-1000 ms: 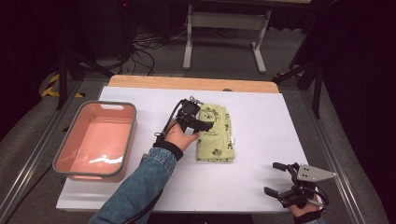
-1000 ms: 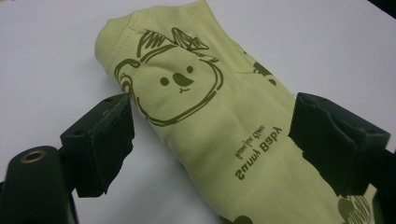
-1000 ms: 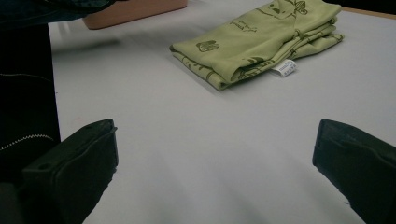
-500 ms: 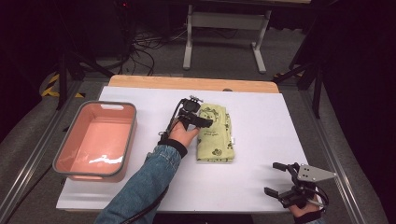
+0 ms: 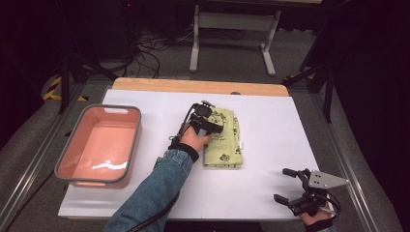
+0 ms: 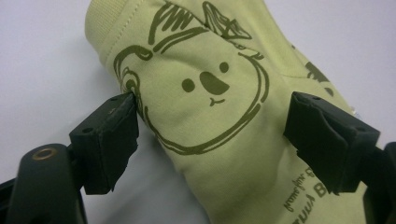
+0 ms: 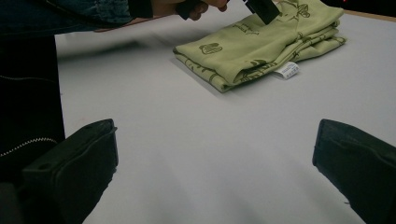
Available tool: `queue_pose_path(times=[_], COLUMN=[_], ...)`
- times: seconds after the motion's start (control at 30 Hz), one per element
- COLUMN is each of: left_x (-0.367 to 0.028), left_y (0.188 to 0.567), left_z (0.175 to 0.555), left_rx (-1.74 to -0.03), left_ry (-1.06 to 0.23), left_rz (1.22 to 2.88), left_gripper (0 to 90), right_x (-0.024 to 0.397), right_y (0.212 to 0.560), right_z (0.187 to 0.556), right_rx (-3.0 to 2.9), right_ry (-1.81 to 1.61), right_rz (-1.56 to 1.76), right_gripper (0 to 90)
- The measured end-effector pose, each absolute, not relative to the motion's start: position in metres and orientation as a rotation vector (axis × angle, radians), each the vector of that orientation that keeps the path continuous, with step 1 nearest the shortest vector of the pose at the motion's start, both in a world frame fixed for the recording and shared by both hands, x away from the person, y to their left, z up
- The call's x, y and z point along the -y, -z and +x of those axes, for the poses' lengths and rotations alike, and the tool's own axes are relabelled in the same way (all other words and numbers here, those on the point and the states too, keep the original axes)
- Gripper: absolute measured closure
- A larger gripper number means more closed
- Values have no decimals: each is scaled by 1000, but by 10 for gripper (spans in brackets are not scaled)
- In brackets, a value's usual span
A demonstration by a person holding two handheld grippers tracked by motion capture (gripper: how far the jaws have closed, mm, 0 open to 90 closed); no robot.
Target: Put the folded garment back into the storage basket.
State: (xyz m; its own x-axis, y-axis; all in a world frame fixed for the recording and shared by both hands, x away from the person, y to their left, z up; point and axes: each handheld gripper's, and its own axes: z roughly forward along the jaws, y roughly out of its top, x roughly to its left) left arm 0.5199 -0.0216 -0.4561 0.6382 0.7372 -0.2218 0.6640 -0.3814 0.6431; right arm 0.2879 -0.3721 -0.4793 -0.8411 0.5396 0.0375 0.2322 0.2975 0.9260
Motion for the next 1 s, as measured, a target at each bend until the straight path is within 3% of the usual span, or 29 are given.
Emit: queue_pose_path(times=[0.4, 1.0], left_x=[24, 41], left_y=[467, 470], left_z=[524, 512], left_rx=[-1100, -1057], left_ry=[-76, -201], left_rz=[2153, 2203], left_gripper=[181, 193], right_x=[372, 371], right_y=[480, 480], right_z=[288, 288], right_rx=[-2292, -2295], right_ry=[-1562, -1559], right_rz=[698, 700], right_gripper=[5, 5])
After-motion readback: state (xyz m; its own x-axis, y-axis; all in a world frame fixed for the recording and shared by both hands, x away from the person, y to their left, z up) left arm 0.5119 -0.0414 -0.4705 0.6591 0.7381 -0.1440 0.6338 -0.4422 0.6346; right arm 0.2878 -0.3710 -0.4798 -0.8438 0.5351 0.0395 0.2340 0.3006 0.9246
